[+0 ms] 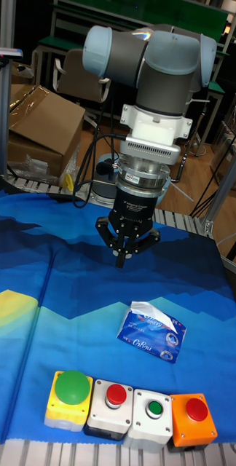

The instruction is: Press the button horizontally

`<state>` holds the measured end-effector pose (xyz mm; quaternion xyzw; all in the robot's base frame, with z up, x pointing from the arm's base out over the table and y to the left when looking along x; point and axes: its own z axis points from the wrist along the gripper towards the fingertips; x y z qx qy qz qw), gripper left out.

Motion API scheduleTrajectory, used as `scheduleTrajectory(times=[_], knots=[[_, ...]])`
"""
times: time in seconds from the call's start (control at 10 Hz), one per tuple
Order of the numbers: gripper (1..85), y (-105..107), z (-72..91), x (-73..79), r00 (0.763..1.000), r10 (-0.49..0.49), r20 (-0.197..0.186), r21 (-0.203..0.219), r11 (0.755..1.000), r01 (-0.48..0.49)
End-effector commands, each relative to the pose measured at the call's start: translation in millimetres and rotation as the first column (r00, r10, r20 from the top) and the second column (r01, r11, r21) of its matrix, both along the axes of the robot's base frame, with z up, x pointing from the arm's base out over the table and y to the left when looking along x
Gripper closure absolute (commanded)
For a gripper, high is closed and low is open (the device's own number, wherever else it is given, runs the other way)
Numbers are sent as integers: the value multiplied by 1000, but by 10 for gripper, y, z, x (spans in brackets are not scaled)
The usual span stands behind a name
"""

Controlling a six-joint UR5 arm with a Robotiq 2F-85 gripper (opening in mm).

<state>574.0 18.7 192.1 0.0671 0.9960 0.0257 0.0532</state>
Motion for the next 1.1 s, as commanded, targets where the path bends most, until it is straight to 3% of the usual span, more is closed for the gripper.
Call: scheduleTrajectory(times=[0.0,0.6,0.8,1.0], knots=[[847,27,15,5,1000,-4,1,12,1000,4],[847,-46,-40,-23,1000,25,18,16,1000,-26],[847,-68,-101,-84,999,41,22,45,998,-42],[847,-74,-107,-77,999,39,27,48,998,-41]])
